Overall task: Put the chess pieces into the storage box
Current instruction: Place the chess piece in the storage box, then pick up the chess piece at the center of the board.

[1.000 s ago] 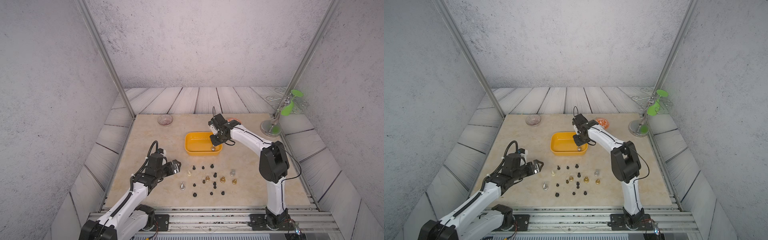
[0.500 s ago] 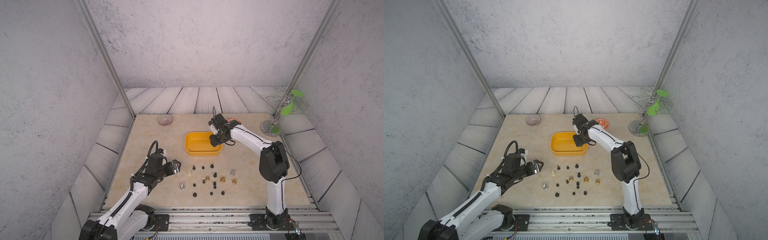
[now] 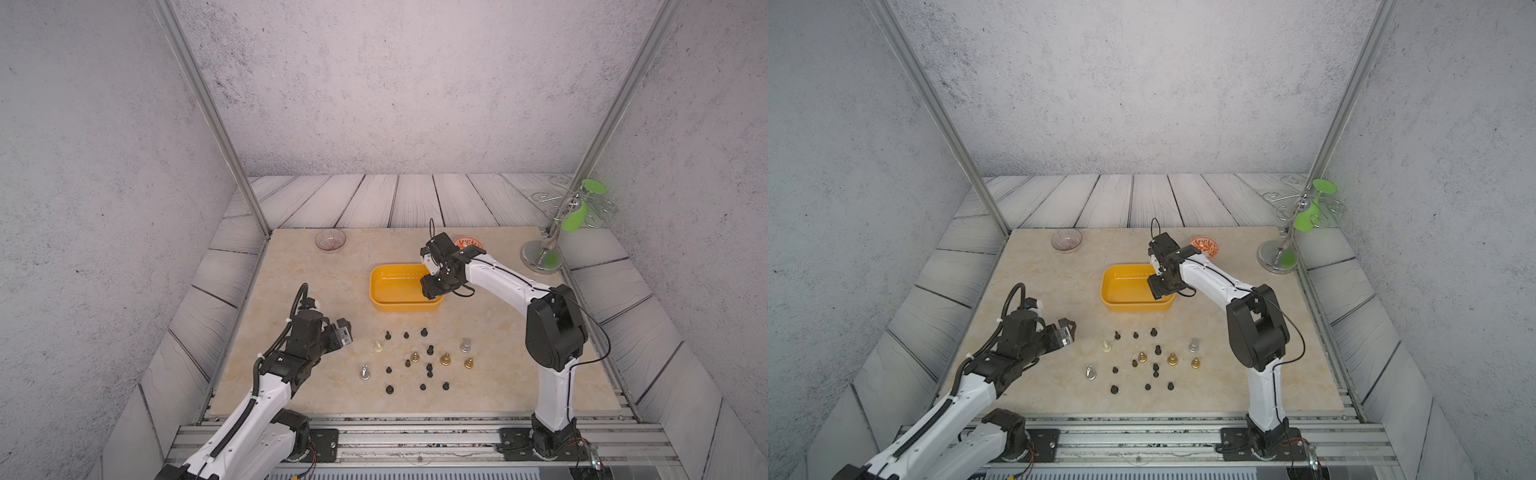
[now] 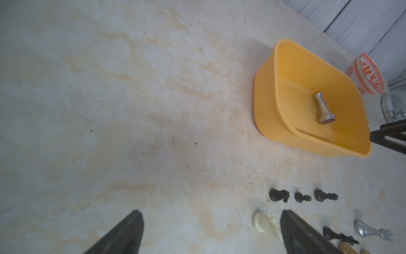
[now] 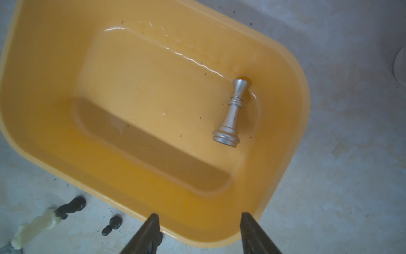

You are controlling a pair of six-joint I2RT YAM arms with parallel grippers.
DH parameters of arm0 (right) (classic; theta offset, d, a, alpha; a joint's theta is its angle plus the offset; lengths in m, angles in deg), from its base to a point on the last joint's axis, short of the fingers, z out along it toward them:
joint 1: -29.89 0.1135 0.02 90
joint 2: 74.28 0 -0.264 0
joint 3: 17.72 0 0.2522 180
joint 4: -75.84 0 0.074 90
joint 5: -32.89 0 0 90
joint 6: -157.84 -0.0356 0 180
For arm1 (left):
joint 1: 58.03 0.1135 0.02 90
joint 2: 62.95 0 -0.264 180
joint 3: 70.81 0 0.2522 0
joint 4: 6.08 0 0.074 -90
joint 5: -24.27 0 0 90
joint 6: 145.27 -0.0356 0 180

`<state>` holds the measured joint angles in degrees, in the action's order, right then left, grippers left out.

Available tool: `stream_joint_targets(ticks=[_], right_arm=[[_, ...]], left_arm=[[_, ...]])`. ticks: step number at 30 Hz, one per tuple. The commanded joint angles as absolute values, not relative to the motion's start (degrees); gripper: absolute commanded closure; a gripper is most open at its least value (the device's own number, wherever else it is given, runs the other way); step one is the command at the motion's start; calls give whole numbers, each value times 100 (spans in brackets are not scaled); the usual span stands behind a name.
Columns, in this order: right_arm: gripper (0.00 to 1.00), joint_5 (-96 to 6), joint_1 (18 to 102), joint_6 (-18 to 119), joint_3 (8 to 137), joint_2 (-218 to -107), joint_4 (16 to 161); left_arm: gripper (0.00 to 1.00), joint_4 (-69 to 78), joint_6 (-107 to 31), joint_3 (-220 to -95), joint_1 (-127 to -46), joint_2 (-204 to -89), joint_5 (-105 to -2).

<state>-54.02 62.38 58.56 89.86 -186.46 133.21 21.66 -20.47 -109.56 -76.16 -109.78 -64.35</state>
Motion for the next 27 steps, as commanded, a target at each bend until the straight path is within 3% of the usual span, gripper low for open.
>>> stream_joint_targets(ticks=[1,14,27], right_arm=[[38,-5272,6216,5707,8790,-18007,13241],[23,-5087,6219,5597,7436,-16806,12781],[18,-5078,6220,5562,6672,-16137,12823]], left_arm=[[1,2019,-2198,-10821,-7675,-10873,-6769],[1,859,-1752,-10017,-7840,-10055,-6870],[1,2214,-1239,-10838,-8091,-10528,-8042]])
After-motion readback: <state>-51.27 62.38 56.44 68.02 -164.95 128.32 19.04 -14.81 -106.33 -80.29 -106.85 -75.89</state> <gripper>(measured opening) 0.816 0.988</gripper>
